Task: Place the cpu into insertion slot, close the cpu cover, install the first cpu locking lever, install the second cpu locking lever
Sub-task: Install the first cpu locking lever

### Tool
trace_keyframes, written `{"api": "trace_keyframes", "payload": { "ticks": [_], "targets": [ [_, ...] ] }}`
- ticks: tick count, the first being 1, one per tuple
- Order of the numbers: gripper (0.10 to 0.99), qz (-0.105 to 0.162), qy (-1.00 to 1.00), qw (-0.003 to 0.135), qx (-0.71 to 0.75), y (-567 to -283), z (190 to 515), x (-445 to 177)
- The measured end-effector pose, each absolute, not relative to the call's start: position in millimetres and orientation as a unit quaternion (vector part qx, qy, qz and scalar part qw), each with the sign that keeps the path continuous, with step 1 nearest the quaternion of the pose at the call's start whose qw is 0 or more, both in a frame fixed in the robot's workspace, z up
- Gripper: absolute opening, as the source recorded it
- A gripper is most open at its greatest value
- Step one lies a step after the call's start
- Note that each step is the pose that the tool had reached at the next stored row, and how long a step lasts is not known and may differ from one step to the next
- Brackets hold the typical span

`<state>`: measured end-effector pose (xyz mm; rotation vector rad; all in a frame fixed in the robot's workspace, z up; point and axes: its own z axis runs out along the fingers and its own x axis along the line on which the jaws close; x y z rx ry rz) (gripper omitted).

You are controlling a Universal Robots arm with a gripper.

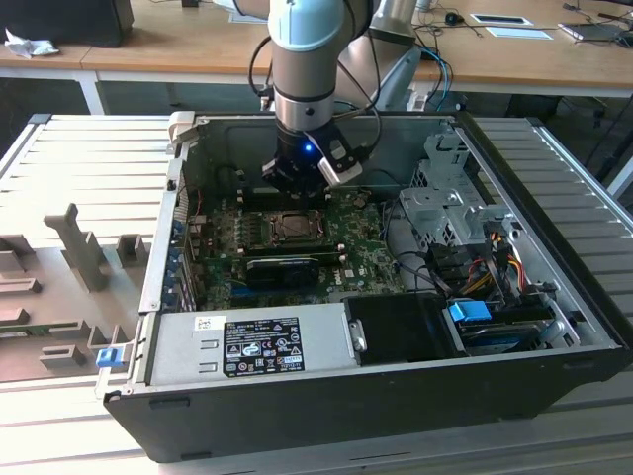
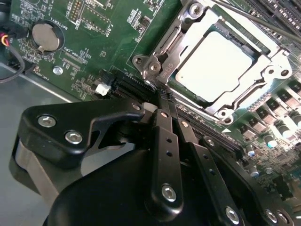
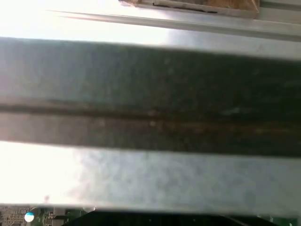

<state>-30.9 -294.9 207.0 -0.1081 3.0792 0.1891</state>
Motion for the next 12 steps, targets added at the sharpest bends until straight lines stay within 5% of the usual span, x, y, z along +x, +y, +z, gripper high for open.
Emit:
{"api": "trace_keyframes", "payload": {
  "ticks": [12],
  "targets": [
    [0.106, 0.061, 0.997, 0.027, -0.035, -300.3, 213.0, -30.9]
  ]
}}
